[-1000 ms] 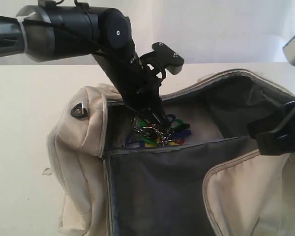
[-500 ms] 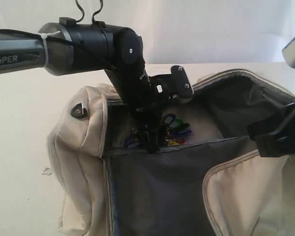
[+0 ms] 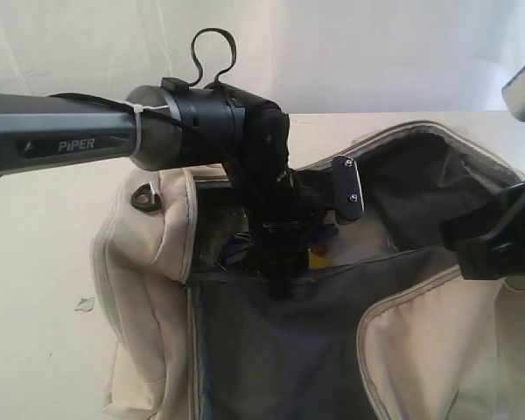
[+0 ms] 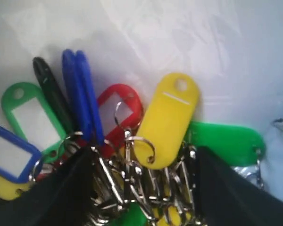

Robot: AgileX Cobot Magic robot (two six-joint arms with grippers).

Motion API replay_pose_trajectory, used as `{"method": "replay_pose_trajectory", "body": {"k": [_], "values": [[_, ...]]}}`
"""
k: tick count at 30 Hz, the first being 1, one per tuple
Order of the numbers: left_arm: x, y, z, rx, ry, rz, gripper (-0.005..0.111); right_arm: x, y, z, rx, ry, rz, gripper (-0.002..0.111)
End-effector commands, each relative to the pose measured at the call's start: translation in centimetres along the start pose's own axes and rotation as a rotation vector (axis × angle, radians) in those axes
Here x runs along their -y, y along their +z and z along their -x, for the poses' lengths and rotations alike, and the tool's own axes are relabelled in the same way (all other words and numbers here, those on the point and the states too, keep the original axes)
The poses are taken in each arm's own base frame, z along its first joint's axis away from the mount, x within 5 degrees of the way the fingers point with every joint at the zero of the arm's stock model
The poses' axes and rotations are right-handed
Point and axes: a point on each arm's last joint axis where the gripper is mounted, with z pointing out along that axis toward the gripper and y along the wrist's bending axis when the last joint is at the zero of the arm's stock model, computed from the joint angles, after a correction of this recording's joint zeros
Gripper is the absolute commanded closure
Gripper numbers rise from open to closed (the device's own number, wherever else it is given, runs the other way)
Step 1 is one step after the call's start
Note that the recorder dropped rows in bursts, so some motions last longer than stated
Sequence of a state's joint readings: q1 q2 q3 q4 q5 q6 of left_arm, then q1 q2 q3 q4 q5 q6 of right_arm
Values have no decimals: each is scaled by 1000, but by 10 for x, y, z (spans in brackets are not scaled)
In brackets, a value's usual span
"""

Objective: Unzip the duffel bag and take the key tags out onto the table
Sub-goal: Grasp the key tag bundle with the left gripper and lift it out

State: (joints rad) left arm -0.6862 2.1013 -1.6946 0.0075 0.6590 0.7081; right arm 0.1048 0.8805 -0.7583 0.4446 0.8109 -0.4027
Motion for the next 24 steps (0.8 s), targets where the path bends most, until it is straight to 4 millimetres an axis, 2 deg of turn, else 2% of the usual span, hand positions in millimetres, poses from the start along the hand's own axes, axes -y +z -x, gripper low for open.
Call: {"method": "replay_pose_trajectory", "body": {"k": [1, 5, 7, 11, 18, 24], "values": [[9, 21, -10, -98, 6, -78, 62, -1, 0, 0, 6, -8, 3, 106], [10, 18, -11, -107, -6, -87, 94, -1, 0, 0, 6, -8, 3, 106], [10, 14, -11, -107, -5, -88, 107, -1, 0, 0, 6, -8, 3, 106], [5, -3, -5, -75, -33, -52, 107, -1, 0, 0, 6, -8, 3, 106], [-6, -52, 9, 24, -35, 49, 107, -1, 0, 0, 6, -8, 3, 106], [-8, -74, 13, 60, -36, 81, 107, -1, 0, 0, 6, -8, 3, 106]]}}
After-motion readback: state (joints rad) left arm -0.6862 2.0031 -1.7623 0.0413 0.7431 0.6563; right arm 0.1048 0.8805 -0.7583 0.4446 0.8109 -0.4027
